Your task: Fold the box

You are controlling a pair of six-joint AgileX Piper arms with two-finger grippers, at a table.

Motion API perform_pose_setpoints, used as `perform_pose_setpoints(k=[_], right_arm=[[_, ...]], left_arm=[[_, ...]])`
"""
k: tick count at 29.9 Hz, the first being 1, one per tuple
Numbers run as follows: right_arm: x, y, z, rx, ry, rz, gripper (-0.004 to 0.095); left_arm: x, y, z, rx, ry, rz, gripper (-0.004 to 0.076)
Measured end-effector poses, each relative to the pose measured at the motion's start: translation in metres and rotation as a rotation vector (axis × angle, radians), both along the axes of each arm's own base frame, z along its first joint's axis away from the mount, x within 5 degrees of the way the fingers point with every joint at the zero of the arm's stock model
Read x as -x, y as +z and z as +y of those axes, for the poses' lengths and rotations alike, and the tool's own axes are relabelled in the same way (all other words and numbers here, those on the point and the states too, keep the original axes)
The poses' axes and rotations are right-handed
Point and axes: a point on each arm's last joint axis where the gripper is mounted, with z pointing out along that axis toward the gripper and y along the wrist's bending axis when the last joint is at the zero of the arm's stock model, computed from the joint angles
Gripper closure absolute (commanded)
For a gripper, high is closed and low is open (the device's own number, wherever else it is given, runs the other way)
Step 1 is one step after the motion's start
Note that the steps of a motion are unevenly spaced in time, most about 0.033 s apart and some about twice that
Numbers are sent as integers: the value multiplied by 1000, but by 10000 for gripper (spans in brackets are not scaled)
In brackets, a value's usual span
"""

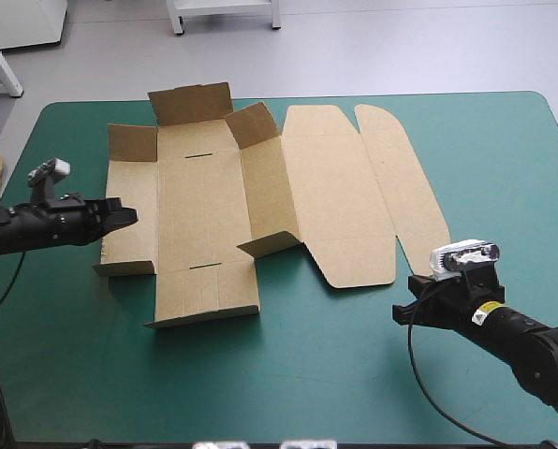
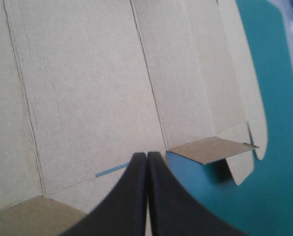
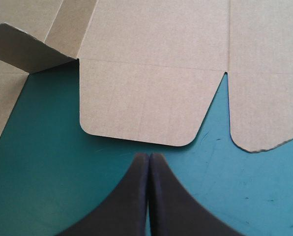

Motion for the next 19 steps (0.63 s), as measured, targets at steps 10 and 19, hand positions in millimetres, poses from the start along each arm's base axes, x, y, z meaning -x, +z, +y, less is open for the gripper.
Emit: perform_pose_setpoints(k=[10,19], right_arm=[[0,0,0,-2,0,1,927],[0,0,0,-2,0,1,927]], left_arm=[[-14,-43,69,90,109,56,690],[-31,-59,85,27,60,101,261]])
